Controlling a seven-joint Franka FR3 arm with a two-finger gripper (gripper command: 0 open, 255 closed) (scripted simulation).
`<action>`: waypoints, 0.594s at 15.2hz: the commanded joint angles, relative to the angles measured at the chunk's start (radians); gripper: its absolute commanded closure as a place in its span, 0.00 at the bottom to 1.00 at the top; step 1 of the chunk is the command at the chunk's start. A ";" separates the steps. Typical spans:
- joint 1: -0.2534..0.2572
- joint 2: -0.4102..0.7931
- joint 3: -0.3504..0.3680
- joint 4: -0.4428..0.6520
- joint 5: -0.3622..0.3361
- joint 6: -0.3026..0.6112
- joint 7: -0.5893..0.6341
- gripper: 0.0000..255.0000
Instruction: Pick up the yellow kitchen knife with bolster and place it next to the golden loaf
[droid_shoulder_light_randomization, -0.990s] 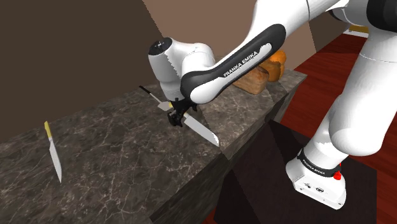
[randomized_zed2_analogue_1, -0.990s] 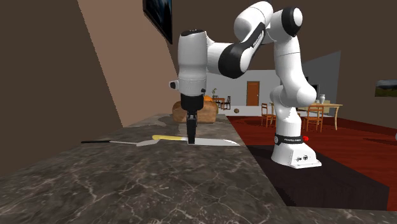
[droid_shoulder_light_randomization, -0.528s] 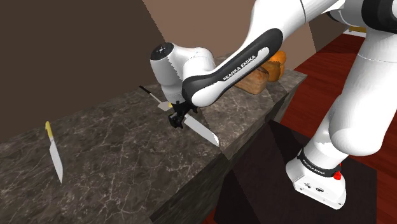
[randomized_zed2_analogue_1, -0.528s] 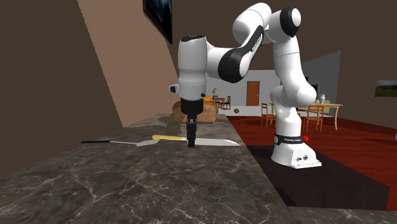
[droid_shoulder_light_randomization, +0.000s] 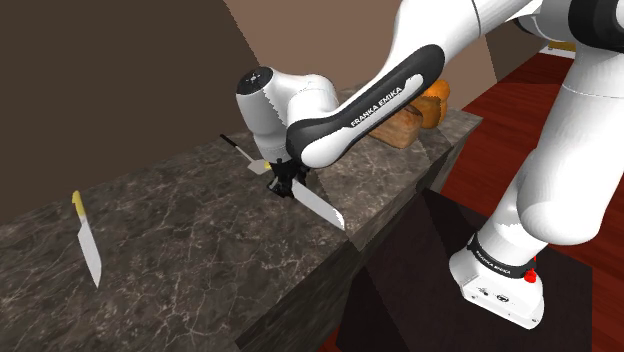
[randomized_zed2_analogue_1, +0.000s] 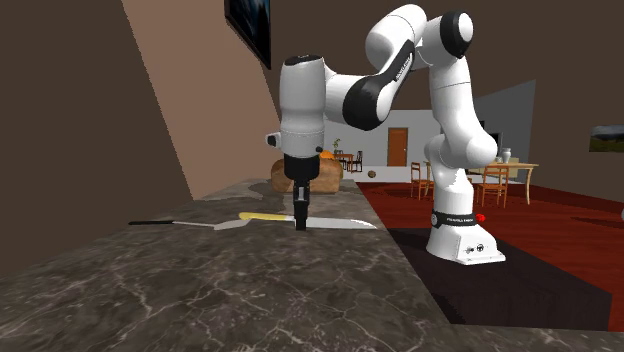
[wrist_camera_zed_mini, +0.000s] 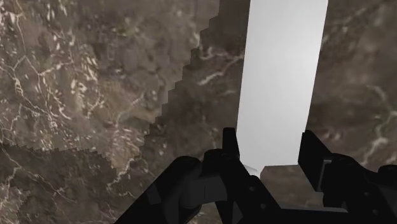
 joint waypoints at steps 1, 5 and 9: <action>0.000 0.000 0.000 0.000 0.000 0.000 0.000 1.00; -0.001 -0.008 0.001 0.004 0.007 -0.010 -0.007 1.00; -0.004 -0.040 0.006 0.023 0.031 -0.052 -0.032 1.00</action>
